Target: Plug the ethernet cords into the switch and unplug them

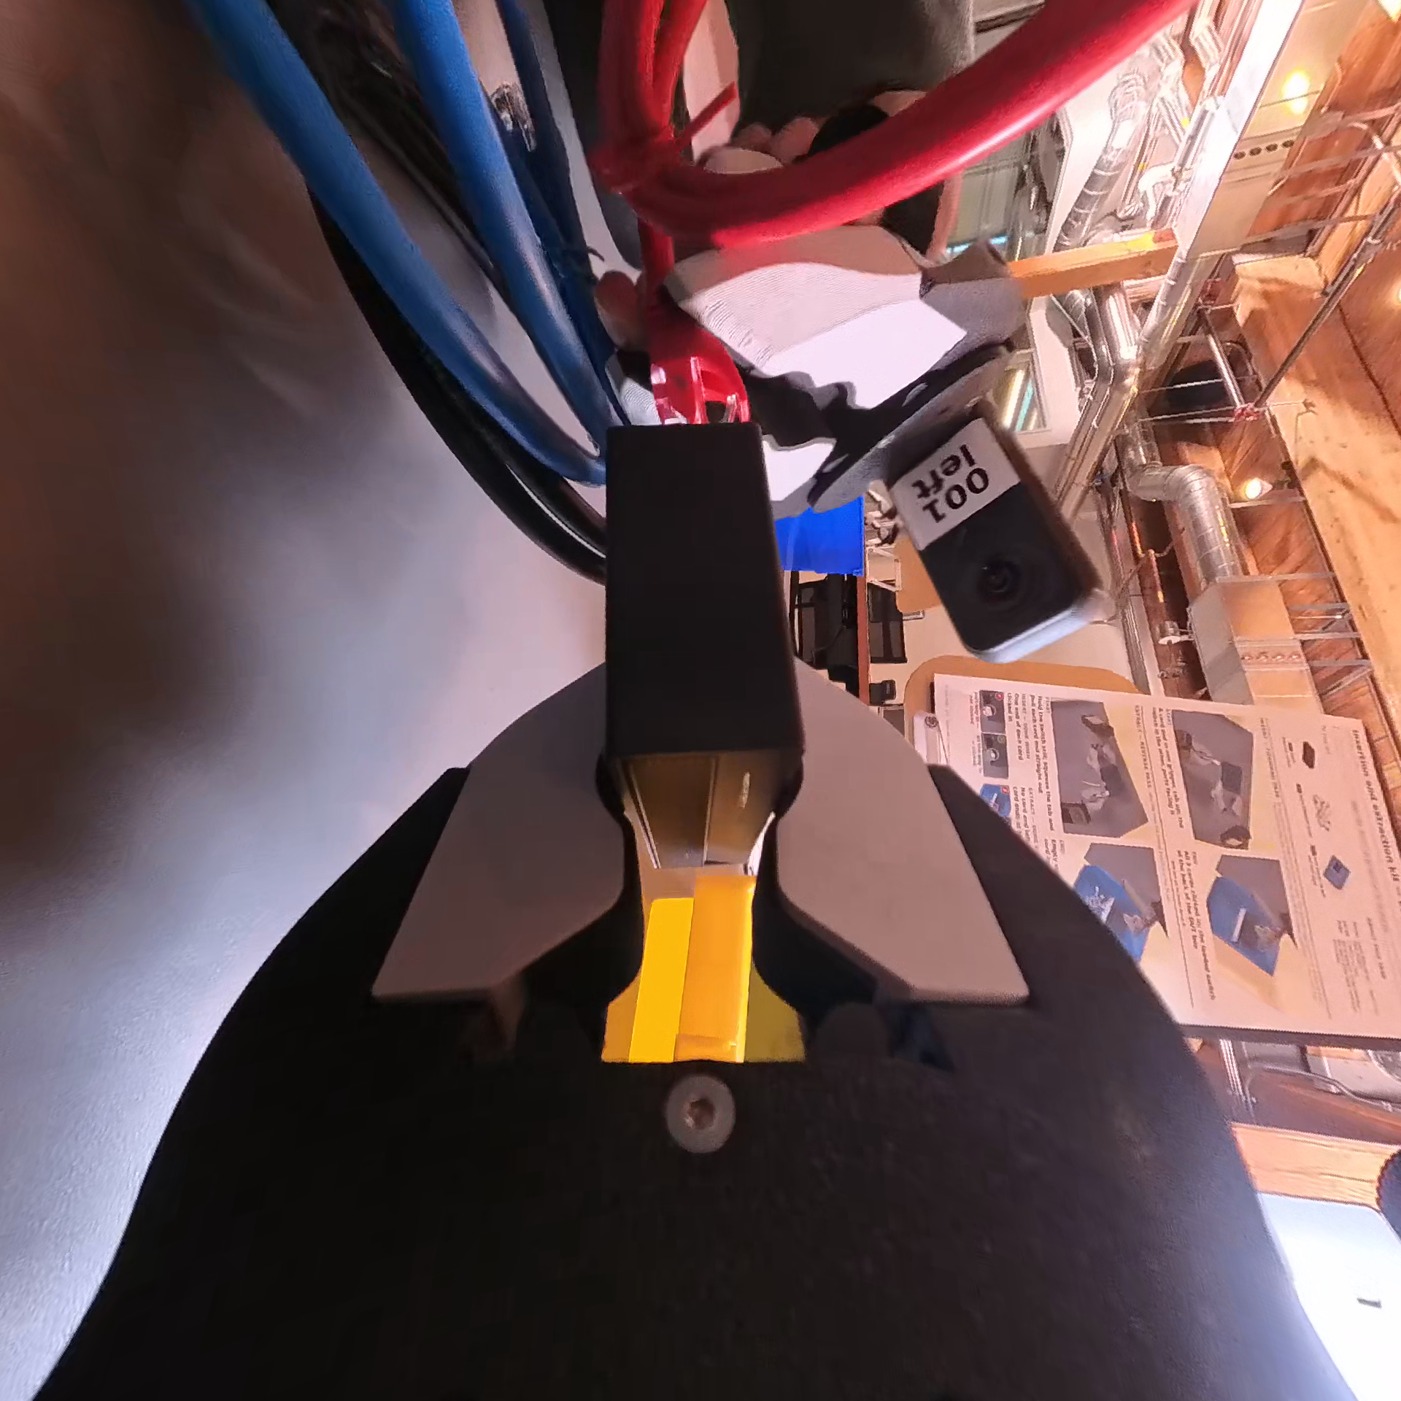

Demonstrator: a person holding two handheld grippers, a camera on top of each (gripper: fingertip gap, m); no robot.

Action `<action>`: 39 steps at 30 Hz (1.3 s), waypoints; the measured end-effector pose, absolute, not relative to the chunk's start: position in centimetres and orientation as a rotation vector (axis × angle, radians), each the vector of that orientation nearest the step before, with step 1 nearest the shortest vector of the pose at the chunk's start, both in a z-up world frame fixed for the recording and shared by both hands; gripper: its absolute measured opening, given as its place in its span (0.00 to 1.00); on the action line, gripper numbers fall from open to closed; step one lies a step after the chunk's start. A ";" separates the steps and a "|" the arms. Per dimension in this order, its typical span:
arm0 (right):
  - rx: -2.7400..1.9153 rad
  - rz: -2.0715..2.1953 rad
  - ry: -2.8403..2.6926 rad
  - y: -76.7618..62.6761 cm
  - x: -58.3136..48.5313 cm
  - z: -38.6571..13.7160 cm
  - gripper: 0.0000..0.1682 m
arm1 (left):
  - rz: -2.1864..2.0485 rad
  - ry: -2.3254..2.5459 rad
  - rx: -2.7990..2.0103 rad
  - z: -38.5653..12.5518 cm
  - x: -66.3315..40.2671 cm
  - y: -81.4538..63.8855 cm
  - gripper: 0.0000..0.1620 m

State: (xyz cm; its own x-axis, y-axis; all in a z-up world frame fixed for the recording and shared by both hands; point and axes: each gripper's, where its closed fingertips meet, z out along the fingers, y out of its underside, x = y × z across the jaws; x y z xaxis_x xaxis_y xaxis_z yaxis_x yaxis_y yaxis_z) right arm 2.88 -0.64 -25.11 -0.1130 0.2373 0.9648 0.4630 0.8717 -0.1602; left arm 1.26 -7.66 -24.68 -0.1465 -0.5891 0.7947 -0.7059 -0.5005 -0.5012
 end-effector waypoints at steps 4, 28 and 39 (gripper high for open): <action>-0.528 -0.207 -1.718 -0.9 2.8 -25.5 0.18 | 1.594 -1.715 2.019 -25.5 1.4 -8.2 0.08; -0.501 -0.276 -1.762 -1.1 2.9 -26.2 0.18 | 0.820 -2.326 2.947 -27.2 0.8 -6.5 0.19; -0.533 -0.277 -1.805 -0.9 3.0 -27.3 0.18 | 0.137 -2.700 2.814 -29.9 1.5 -6.5 0.09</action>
State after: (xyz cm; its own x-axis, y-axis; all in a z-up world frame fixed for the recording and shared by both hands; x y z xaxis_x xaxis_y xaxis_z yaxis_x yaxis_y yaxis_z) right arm 2.96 -0.90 -27.30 -0.2214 0.2145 0.9513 0.4898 0.8680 -0.0818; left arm 1.46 -6.48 -29.91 0.1722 -0.8846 -0.4333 -0.8362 0.1012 -0.5390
